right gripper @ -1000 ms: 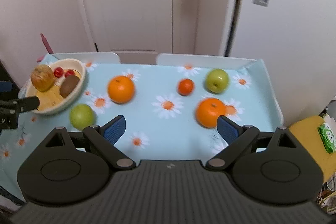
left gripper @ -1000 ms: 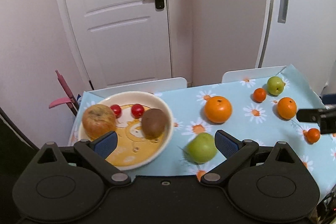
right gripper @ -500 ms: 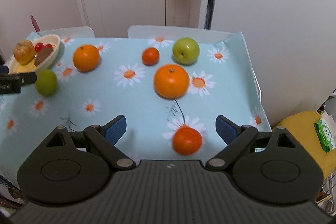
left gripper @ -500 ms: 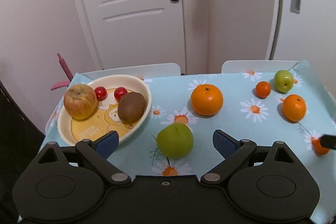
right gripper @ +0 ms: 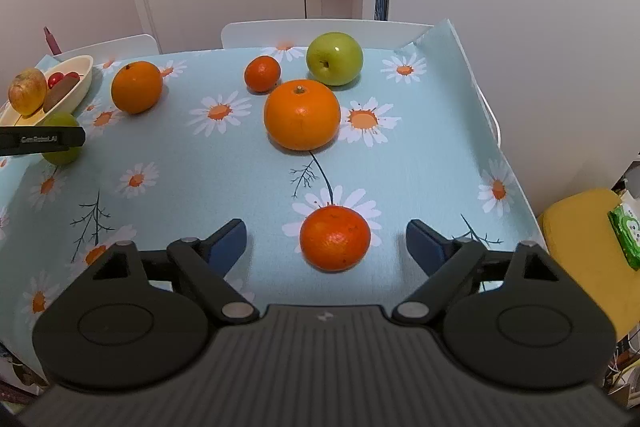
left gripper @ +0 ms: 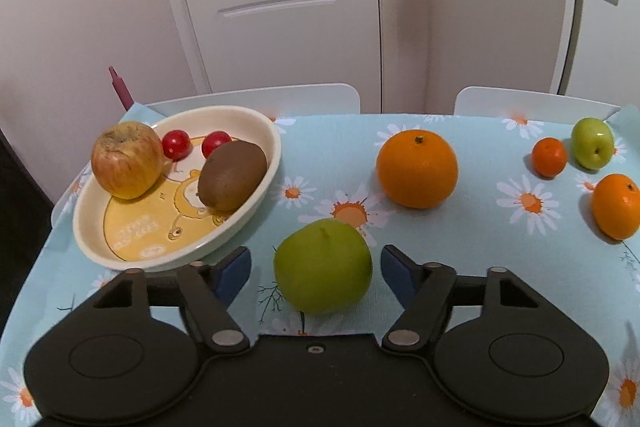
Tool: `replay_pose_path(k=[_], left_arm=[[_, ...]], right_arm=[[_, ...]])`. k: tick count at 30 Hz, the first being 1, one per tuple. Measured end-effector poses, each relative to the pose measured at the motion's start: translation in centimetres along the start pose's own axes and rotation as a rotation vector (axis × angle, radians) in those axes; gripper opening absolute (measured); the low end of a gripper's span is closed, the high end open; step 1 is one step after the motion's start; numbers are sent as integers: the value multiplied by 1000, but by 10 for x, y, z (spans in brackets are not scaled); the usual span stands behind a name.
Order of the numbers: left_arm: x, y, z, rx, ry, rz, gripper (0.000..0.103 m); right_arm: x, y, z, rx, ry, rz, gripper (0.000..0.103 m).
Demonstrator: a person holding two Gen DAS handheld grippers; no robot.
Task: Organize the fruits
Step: 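Grasp the green apple with left tool while right tool grasps a tangerine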
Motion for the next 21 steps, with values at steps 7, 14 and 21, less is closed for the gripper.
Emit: replay_pose_path(k=[7, 14, 21], left_arm=[[-5, -3, 1, 14, -7, -1, 59], [-4, 4, -3, 26, -22, -14, 59], [-4, 15, -13, 34, -40, -25, 59]], right_arm=[[0, -1, -3, 5, -4, 6, 93], [2, -3, -4, 12, -6, 12, 81], [2, -8, -2, 16, -16, 0, 73]])
Point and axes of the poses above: each gripper's, at about its wrist camera, not at the fingertips, and y roughly against the way its jaws point, x to its left, z to its top, the point moved 6 cm from there along -y, roughly the way its jaws point, and after that the axes turned 1 degree about x, right-handed, at the moved point
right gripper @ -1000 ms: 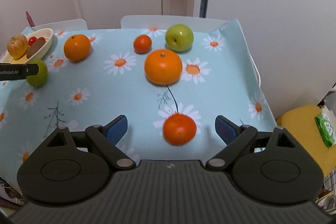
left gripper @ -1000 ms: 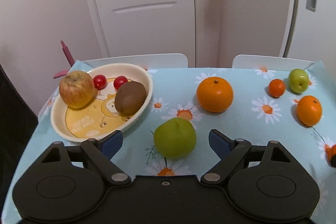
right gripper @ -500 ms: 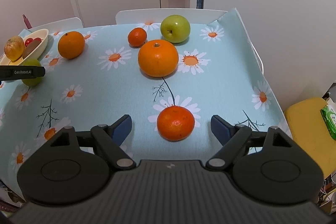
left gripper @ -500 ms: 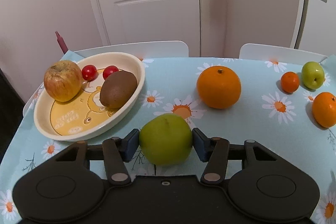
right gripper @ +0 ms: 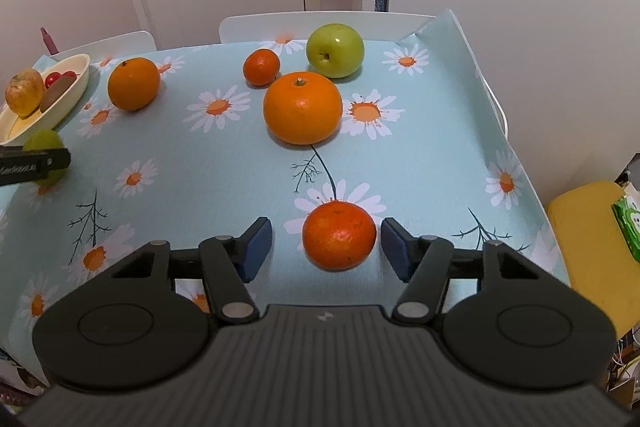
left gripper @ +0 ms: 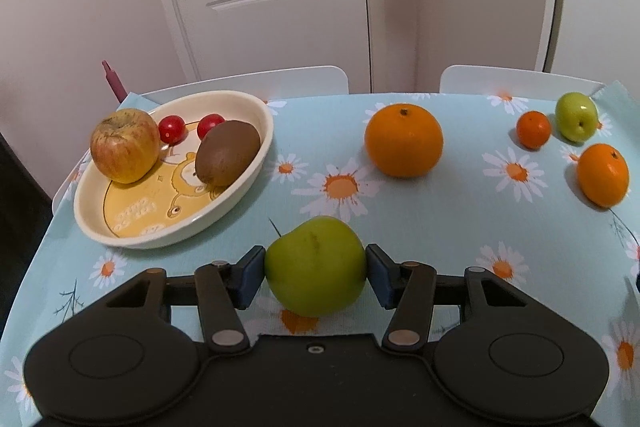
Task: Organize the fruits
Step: 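Grasp the green apple with left tool while right tool grasps a tangerine, then carry green apple and tangerine into the white dish and open both tools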
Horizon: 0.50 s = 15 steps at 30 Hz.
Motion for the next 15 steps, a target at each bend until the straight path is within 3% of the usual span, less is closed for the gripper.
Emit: replay_pose_path(k=[2, 5, 15], left_arm=[[0, 2, -3, 1, -3, -3, 59], [0, 5, -5, 3, -4, -7, 59], [4, 23, -11, -2, 11, -22, 59]], right_arm=[[0, -1, -1, 2, -3, -8, 71], [-1, -3, -1, 7, -1, -15, 54], [3, 9, 9, -19, 16, 2, 53]])
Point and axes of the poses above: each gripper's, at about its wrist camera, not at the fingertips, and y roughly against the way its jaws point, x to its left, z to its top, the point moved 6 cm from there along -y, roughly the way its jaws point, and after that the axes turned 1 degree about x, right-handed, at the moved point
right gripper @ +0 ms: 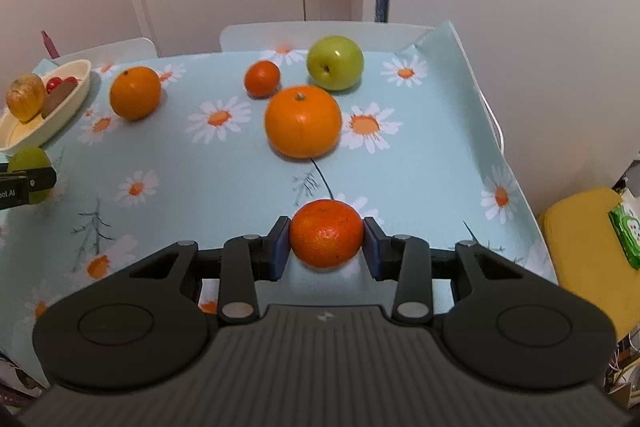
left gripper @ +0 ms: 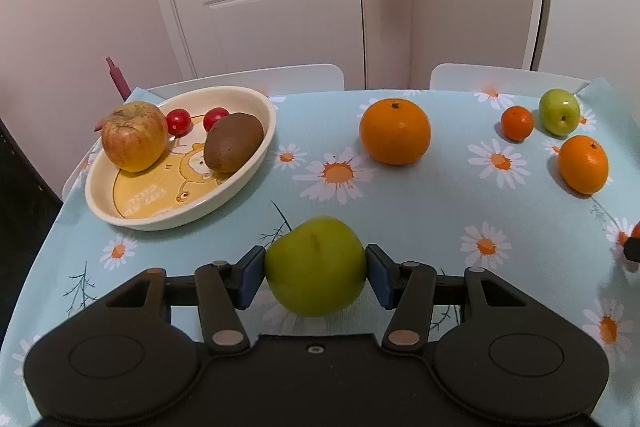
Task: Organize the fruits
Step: 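Carry green apple and tangerine into the white dish and open both tools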
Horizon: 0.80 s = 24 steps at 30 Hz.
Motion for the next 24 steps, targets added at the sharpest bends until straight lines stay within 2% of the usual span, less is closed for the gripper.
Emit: replay_pose_path(k=[11, 18, 24], left_arm=[[16, 50, 13, -44, 64, 7, 58], [50, 76, 27, -90, 109, 50, 58], [87, 80, 38, -112, 118, 75, 58]], right_arm=[[45, 33, 37, -48, 100, 115, 52], [91, 49, 64, -78, 160, 202, 52], [136, 52, 81, -92, 186, 245, 52]])
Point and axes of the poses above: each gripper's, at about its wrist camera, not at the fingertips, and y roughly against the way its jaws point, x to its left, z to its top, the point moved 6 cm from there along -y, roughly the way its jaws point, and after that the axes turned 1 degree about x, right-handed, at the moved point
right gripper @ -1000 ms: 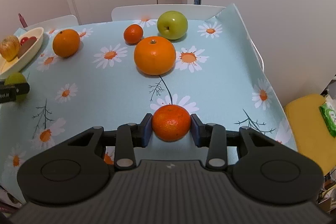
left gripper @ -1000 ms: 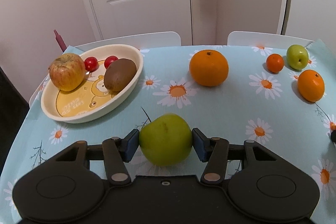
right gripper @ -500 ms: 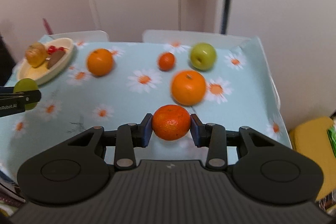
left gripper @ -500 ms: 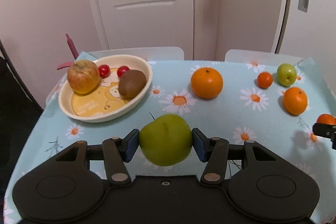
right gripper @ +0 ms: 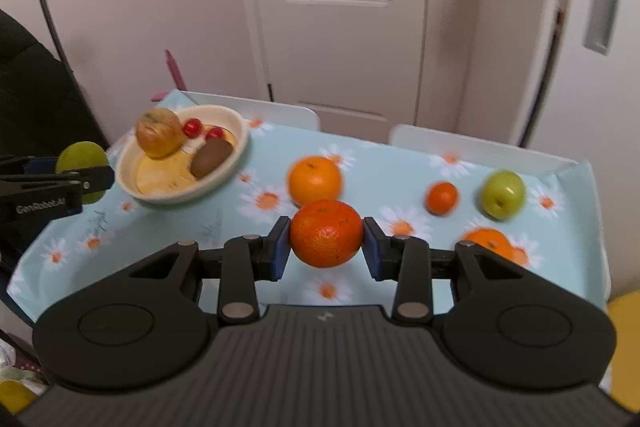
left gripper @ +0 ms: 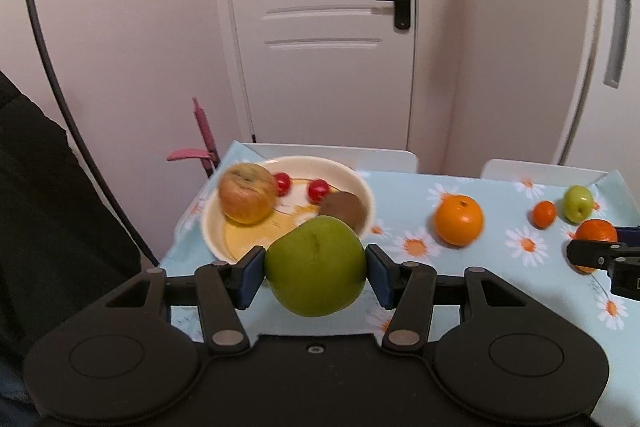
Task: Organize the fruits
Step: 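Carry green apple and tangerine into the white dish and open both tools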
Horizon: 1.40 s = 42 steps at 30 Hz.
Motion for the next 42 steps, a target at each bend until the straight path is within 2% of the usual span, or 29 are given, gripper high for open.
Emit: replay_pose_path(k=[8, 18, 30, 36, 41, 42], left_arm=[[42, -22, 12, 3, -24, -4, 58], [78, -78, 21, 41, -86, -51, 58], [85, -139, 12, 112, -179, -123, 58], [76, -154, 6, 137, -221, -155, 58], [70, -157, 3, 149, -230, -145, 59], [69, -155, 4, 143, -228, -147, 68]], right_arm=[[51, -30, 25, 9, 5, 26, 52], [95, -81, 36, 63, -7, 11, 52], [115, -122, 36, 105, -52, -32, 52], [114, -126, 33, 117, -67, -51, 52], [109, -123, 34, 116, -60, -52, 52], [108, -122, 35, 114, -60, -48, 52]])
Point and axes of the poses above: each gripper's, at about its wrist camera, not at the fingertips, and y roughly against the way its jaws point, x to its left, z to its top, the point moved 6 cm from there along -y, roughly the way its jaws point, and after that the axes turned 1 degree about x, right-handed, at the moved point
